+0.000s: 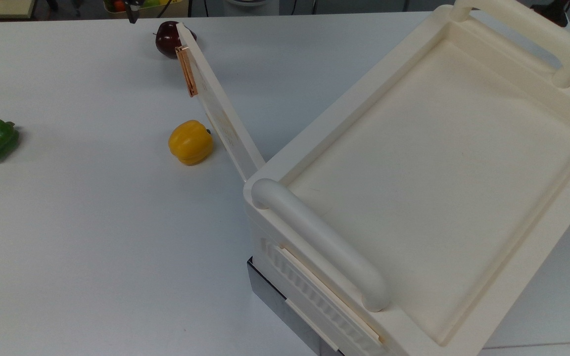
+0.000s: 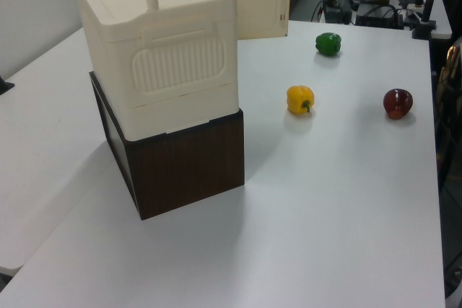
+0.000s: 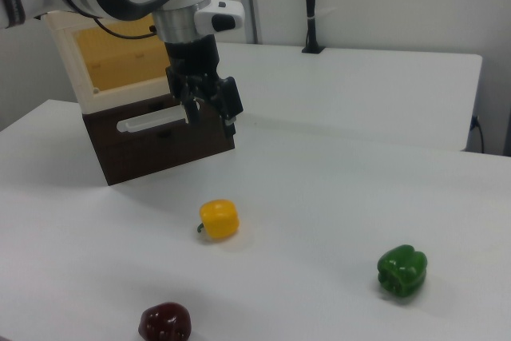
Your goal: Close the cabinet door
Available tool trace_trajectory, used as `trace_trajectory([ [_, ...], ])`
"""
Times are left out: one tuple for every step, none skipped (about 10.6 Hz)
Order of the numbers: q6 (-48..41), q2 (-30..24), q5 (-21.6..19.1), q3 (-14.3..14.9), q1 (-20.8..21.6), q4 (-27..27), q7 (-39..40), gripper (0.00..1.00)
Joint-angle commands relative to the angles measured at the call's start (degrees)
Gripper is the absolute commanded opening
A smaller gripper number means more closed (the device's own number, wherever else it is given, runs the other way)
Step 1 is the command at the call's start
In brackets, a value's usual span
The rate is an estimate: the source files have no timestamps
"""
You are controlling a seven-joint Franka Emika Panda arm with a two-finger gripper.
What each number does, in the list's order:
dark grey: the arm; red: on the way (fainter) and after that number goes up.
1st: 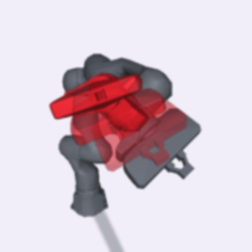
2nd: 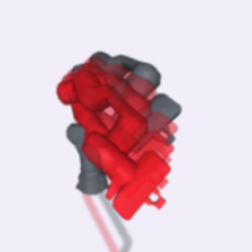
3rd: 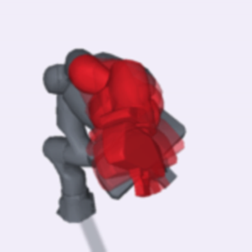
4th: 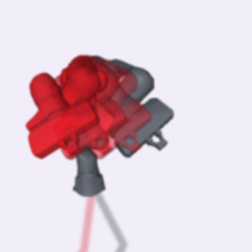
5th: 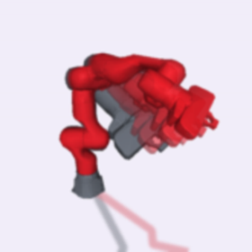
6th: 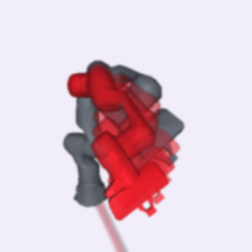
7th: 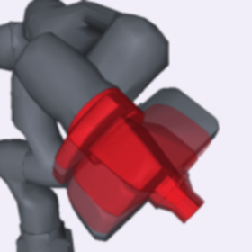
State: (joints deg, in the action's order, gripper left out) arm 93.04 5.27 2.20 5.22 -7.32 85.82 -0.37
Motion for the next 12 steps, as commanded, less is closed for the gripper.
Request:
trace_trajectory([
  [-1.5,-1.1,0.7,0.1,0.3,0.6,-0.1,1.00],
  [-1.3,-1.1,0.5,0.1,0.2,0.6,0.1,1.00],
  [-1.3,-1.1,0.4,0.1,0.2,0.6,0.1,1.00],
  [-1.4,-1.1,0.3,0.1,0.2,0.6,0.2,1.00],
  [-1.5,-1.1,-0.1,0.1,0.2,0.6,0.7,1.00],
  [-2.7,-1.1,-0.1,0.2,0.2,0.5,1.4,1.00],
  [-4.4,-1.1,-0.1,0.2,0.3,0.5,2.6,1.00],
  [-4.7,-1.1,-0.1,0.2,0.3,0.5,3.1,0.98],
  [-4.7,-1.1,-0.1,0.1,0.3,0.5,3.4,0.74],
  [-4.8,-1.1,-0.1,0.1,0.3,0.5,4.6,0.38],
  [-4.7,-1.1,-0.3,0.1,0.3,0.5,4.9,0.10],
  [-4.5,-1.1,-0.9,0.1,0.2,0.6,4.9,0.00],
])
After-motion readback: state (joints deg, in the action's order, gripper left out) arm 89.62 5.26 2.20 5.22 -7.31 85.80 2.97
